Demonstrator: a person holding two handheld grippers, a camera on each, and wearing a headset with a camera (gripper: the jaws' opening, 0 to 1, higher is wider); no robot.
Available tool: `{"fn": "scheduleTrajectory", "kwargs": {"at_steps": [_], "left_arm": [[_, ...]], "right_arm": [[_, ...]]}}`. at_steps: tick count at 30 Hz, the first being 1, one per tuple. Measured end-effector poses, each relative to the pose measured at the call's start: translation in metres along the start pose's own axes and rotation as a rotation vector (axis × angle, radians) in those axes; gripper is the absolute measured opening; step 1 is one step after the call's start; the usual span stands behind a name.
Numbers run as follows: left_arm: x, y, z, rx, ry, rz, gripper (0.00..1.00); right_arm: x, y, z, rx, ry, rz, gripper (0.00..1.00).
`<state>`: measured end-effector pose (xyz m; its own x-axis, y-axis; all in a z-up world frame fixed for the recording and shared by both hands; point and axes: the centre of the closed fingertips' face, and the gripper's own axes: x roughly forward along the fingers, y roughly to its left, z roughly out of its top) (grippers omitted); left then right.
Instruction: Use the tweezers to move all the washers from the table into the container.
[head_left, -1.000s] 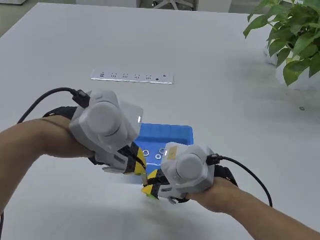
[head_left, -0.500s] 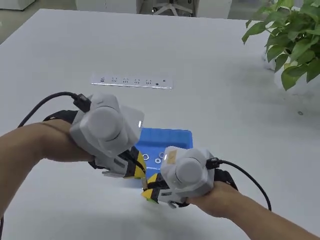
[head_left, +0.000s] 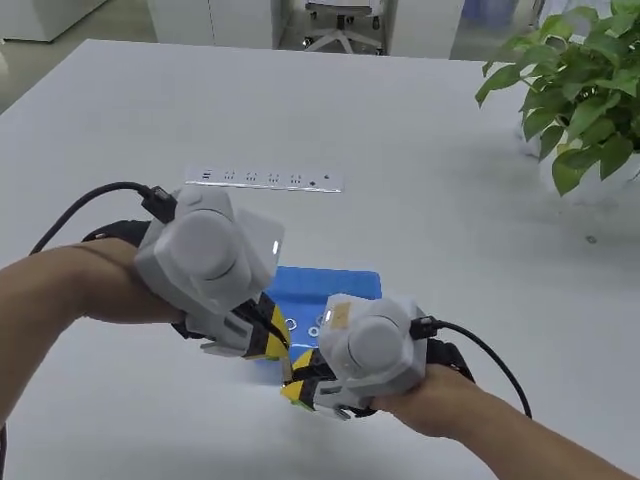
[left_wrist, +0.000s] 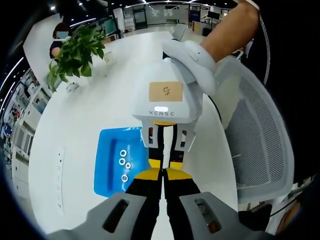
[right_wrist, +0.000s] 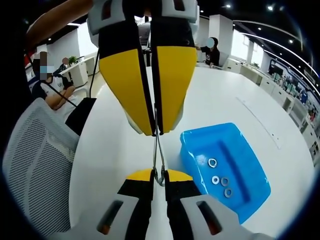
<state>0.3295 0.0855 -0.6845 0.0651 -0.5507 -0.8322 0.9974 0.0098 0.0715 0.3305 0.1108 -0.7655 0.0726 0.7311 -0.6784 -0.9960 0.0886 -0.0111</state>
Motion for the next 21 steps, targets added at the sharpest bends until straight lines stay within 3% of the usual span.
{"fn": "scheduleTrajectory", "kwargs": {"at_steps": [21], "left_arm": [[-0.03, 0.002, 0.016, 0.031, -0.003, 0.058, 0.05]], "right_arm": [[-0.021, -0.006, 0.028, -0.053, -0.014, -0.039, 0.1]]}}
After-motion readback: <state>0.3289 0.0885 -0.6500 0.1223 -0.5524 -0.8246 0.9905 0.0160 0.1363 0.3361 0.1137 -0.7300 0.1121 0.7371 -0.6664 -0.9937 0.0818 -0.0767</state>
